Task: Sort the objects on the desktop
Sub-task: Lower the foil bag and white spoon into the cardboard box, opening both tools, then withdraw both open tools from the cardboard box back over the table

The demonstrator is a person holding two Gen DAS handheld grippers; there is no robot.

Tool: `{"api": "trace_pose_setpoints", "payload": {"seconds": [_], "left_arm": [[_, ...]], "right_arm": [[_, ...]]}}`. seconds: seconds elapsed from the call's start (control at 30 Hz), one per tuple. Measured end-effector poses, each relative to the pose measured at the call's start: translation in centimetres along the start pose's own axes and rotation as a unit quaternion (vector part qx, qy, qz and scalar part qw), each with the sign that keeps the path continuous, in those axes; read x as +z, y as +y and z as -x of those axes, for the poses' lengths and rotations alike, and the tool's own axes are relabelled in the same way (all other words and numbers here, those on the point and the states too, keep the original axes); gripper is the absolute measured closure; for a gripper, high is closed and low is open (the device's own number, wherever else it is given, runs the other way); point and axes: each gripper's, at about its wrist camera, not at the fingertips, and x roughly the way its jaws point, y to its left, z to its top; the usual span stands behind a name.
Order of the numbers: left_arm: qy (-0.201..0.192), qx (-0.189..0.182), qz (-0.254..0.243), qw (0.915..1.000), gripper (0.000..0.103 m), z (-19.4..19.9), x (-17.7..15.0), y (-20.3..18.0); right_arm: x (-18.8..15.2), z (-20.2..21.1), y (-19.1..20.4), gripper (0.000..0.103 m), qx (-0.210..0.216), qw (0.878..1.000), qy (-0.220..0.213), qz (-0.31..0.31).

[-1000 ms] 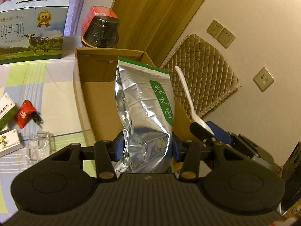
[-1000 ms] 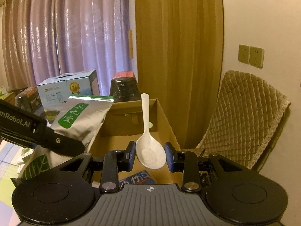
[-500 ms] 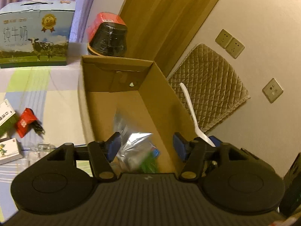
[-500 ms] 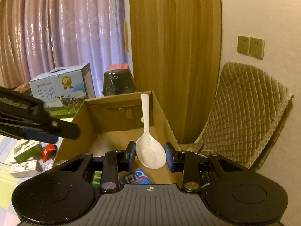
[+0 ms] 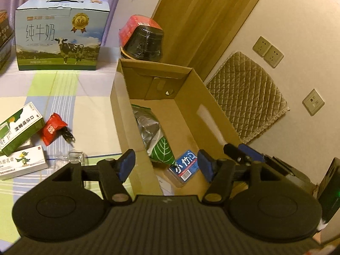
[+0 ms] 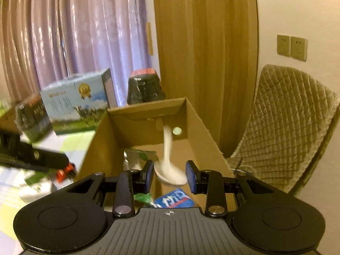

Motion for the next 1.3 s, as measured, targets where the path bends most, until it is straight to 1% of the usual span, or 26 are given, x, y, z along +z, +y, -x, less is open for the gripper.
{"api": "trace_pose_setpoints", "payload": {"seconds": [0.03, 0.07, 0.1, 0.17, 0.37, 0.53, 0.63, 0.73, 0.83, 0.9, 0.93, 1.03, 1.07, 1.1, 1.2, 1.3], "left_arm": [[0.0, 0.0, 0.001, 1.0, 0.041, 0.1, -0.1, 0.1], [0.0, 0.0, 0.0, 1.0, 0.04, 0.3, -0.2, 0.3], [0.0, 0.001, 0.0, 1.0, 0.04, 0.5, -0.3, 0.4], [0.002, 0.002, -0.001, 1.0, 0.04, 0.7, -0.6, 0.7], [0.006, 0.012, 0.001, 0.9999, 0.037, 1.9, -1.9, 1.9], [0.009, 0.021, 0.001, 0.9997, 0.035, 3.4, -3.3, 2.6], [0.011, 0.03, -0.009, 0.9994, 0.033, 4.5, -4.3, 2.7], [0.009, 0.042, -0.017, 0.9989, 0.028, 6.0, -5.3, 2.9], [0.005, 0.051, -0.021, 0.9985, 0.026, 7.4, -6.1, 3.1], [0.003, 0.055, -0.026, 0.9982, 0.024, 8.4, -6.7, 3.3], [0.002, 0.057, -0.028, 0.998, 0.021, 8.8, -7.0, 3.4], [0.001, 0.065, -0.036, 0.9973, 0.017, 10.2, -8.2, 4.0], [0.0, 0.07, -0.037, 0.9969, 0.016, 10.7, -8.7, 4.4], [0.0, 0.075, -0.038, 0.9964, 0.016, 11.2, -9.2, 4.7], [0.0, 0.095, -0.043, 0.9946, 0.013, 12.7, -10.6, 5.9], [-0.003, 0.117, -0.049, 0.9919, 0.008, 14.3, -12.1, 7.2]], "right_arm": [[0.2, 0.0, 0.0, 0.072, 0.006, 1.0, -0.002, -0.008], [0.4, 0.0, 0.0, 0.069, 0.006, 1.0, -0.001, -0.012], [0.5, 0.0, 0.0, 0.06, 0.003, 1.0, 0.0, -0.014], [0.5, 0.4, -0.1, 0.054, 0.0, 1.0, -0.003, -0.016], [-0.6, 2.1, -0.6, 0.051, -0.011, 1.0, 0.005, -0.028], [-1.9, 4.1, 0.0, 0.048, -0.006, 0.999, 0.014, -0.039], [-2.3, 5.5, 0.8, 0.044, 0.002, 0.999, 0.012, -0.044], [-2.6, 6.8, 2.0, 0.04, 0.01, 0.999, 0.011, -0.042], [-2.9, 7.9, 3.1, 0.036, 0.017, 0.999, 0.011, -0.04], [-3.1, 8.5, 3.9, 0.032, 0.022, 0.999, 0.012, -0.04], [-3.2, 8.9, 4.2, 0.031, 0.025, 0.999, 0.014, -0.04], [-3.7, 10.0, 5.3, 0.021, 0.032, 0.999, 0.017, -0.037], [-3.9, 10.3, 5.7, 0.014, 0.033, 0.999, 0.018, -0.035], [-4.1, 10.7, 6.2, 0.01, 0.035, 0.999, 0.019, -0.032], [-4.9, 11.5, 7.5, 0.005, 0.045, 0.998, 0.024, -0.027], [-5.7, 11.9, 8.9, 0.002, 0.058, 0.997, 0.035, -0.027]]}}
